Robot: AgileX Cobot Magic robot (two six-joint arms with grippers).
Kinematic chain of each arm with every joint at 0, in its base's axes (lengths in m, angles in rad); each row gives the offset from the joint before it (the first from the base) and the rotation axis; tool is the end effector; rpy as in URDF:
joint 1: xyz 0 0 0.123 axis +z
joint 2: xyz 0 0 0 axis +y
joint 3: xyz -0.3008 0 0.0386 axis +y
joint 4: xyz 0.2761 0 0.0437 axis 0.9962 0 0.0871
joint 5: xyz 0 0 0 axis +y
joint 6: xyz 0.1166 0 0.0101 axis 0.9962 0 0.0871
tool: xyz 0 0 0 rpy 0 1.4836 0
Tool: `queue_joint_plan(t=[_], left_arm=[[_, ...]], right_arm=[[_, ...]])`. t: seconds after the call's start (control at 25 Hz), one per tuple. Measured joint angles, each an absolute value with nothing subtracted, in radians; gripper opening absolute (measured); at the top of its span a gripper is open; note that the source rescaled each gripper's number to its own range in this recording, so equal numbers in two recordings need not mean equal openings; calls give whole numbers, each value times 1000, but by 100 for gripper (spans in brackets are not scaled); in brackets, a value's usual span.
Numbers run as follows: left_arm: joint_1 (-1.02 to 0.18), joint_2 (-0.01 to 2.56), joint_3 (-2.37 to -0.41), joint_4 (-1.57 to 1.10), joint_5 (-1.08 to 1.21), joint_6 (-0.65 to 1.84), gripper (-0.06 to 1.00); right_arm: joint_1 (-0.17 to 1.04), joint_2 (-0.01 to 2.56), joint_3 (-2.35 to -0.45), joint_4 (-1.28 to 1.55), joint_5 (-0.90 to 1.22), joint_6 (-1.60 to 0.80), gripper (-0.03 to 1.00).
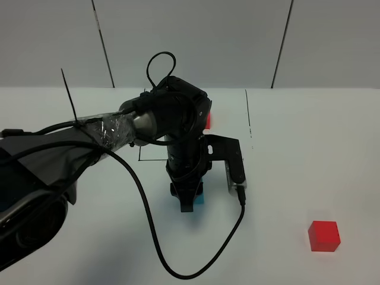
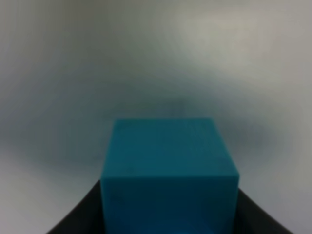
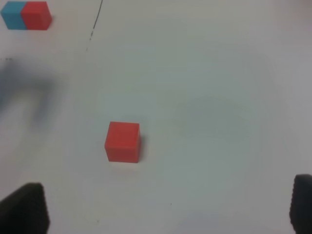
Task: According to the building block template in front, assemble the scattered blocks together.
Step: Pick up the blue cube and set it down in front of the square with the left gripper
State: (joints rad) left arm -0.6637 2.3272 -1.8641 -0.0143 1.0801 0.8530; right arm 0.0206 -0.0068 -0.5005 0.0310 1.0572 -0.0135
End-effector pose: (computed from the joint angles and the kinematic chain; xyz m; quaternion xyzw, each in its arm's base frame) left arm 0.4043 -0.3180 0.1148 0.6844 0.7268 -0.0010 0.0577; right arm 0.0236 0.0036 0.2796 -0.0151 0.8502 0.0174 0.5260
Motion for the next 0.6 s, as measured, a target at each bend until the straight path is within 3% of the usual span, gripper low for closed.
queue_joint_plan(t=[0.6], left_arm=[[-664,2372,-1866,-14,1084,901,0]], right_arm=[[21,-7,-500,31,1057,-14,100]])
